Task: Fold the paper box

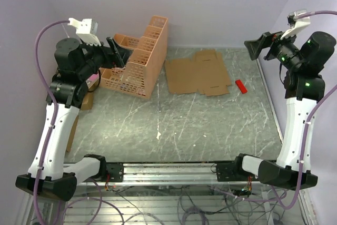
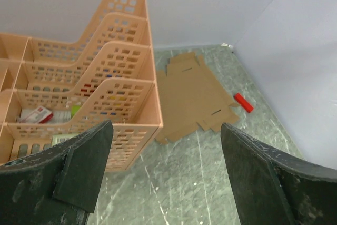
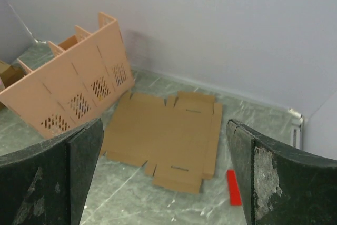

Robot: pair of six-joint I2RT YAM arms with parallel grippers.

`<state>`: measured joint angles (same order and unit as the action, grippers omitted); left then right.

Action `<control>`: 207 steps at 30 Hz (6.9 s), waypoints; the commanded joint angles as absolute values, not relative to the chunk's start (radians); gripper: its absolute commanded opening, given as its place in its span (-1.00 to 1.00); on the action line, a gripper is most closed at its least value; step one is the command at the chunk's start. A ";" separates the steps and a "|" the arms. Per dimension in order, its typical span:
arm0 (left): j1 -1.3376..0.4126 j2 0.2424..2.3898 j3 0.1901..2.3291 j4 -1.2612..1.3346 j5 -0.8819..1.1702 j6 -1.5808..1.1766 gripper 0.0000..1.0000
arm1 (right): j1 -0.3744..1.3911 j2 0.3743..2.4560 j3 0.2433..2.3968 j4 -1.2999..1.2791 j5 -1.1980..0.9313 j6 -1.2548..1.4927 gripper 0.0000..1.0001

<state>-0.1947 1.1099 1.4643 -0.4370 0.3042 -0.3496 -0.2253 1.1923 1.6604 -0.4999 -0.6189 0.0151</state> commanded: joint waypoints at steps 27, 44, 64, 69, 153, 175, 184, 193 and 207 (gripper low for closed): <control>-1.018 0.876 0.807 0.149 0.206 -0.557 0.87 | -0.251 1.044 1.028 -0.322 -0.777 0.033 0.99; -1.154 0.983 0.328 0.666 -0.138 -0.735 0.86 | -0.399 1.464 0.994 -0.234 -0.776 -0.033 0.99; -1.085 0.907 0.298 0.538 -0.170 -0.748 0.87 | -0.319 1.994 1.340 -0.228 -0.676 0.099 0.16; -1.083 0.857 0.294 0.497 -0.195 -0.745 0.87 | -0.287 2.053 1.355 -0.233 -0.647 0.127 0.15; -0.906 0.524 0.076 0.601 -0.148 -0.742 0.87 | -0.023 1.099 1.316 -0.659 -1.095 -0.180 -1.00; -0.820 1.255 -0.025 1.363 -0.092 -1.338 0.87 | 0.000 1.038 1.187 -0.668 -1.113 -0.161 -1.00; -0.825 0.892 0.204 0.575 -0.151 -0.983 0.87 | -0.005 0.973 1.017 -0.687 -0.923 -0.090 -1.00; -0.824 0.884 0.333 0.476 -0.111 -0.821 0.31 | -0.106 0.967 0.822 -0.556 -0.937 0.077 -0.79; -0.823 1.484 0.643 0.633 0.155 -0.703 -0.09 | -0.203 0.908 0.651 -0.455 -0.690 0.241 0.42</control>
<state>-0.8261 1.4109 0.5961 0.5713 0.0708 -0.7464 -0.1627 0.8787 0.6449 -0.4923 -0.7982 0.1951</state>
